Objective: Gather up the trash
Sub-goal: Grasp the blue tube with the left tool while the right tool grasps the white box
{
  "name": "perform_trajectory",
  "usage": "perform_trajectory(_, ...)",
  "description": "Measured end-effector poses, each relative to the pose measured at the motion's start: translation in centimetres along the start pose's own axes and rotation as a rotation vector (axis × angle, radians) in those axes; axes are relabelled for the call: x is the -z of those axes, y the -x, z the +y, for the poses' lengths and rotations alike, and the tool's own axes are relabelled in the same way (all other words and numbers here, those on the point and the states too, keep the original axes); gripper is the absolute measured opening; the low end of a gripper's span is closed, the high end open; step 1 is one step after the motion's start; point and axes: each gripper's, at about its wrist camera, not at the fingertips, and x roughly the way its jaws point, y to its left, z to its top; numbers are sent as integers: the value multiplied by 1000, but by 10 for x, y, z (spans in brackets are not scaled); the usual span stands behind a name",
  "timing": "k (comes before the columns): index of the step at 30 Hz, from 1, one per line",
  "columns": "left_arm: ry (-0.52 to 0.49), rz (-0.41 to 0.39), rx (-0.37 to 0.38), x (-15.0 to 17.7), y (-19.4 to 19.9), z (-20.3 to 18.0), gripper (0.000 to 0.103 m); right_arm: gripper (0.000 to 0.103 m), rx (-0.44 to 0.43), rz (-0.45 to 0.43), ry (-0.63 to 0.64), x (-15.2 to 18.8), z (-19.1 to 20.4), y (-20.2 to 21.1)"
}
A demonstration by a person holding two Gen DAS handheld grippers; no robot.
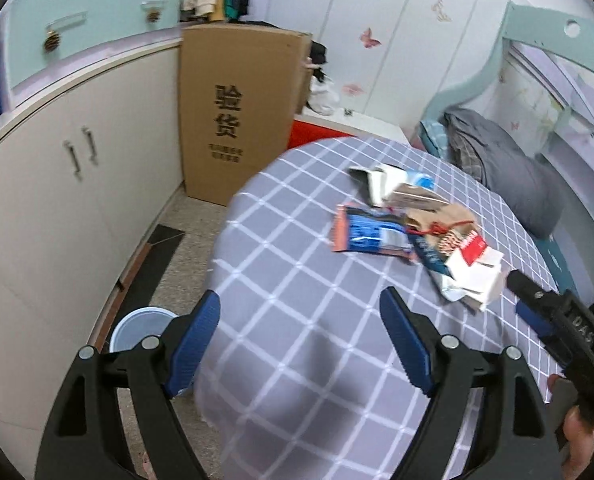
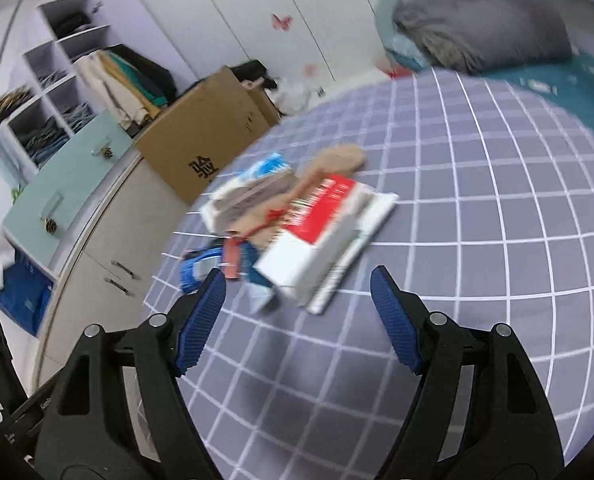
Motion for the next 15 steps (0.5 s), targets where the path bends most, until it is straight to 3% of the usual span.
perform_trajectory(7, -61, 42, 32, -12, -27, -47, 80, 72, -36, 71, -22, -17, -10, -32)
perform_trajectory(8, -60, 44, 36, -13, -29, -50, 80, 67, -32, 78, -16, -20, -10, -35)
perform_trajectory(10, -64, 49, 45, -17, -36, -61, 80, 47, -16, 88, -21, -24, -15, -36)
perform_trajectory(11, -70, 52, 46, -18, -38, -65, 80, 31, -15, 94, -17, -24, -16, -37)
perform_trajectory(15, -94, 72, 72, -21, -53, -87, 80, 17, -39, 66, -11, -25, -28, -36)
